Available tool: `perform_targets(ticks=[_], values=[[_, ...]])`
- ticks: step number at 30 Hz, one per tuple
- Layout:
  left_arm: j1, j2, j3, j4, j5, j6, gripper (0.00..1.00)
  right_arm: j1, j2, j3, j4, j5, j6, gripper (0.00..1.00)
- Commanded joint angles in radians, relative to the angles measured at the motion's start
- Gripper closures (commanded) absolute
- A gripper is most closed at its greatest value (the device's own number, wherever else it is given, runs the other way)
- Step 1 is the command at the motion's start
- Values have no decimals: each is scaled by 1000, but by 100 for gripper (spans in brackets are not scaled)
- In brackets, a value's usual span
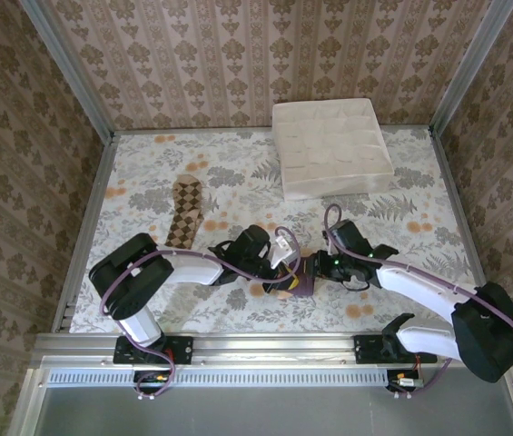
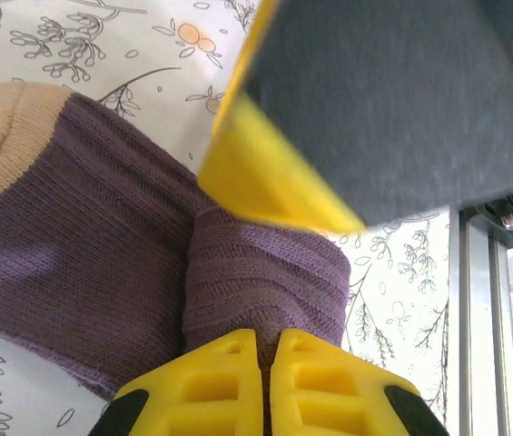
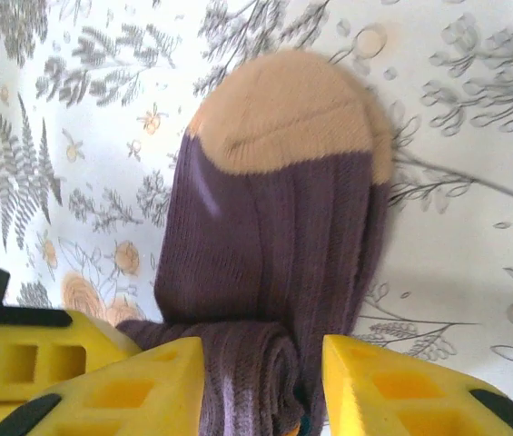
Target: Roll the socks
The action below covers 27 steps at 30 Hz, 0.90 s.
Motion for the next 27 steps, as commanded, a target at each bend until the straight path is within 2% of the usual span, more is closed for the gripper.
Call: perform_targets(ticks=[1, 3, 9, 18, 25, 27], values=[[-19, 14, 18, -92, -25, 35, 100, -51, -21, 30, -83, 14, -50, 56], [-30, 14, 27, -113, -40, 50, 100, -71, 4, 26, -57, 17, -58, 57], [-46, 24, 55, -165, -41, 89, 100, -75, 219, 73, 71, -92, -56, 65], [-46, 8, 50, -174, 42, 148, 100, -32, 447, 199, 124, -145, -83, 99], [6, 15, 49, -217, 12, 120, 100, -30, 523, 272, 161, -171, -108, 100], [38, 24, 51, -223, 5, 96, 100, -30, 515, 275, 165, -175, -114, 95]])
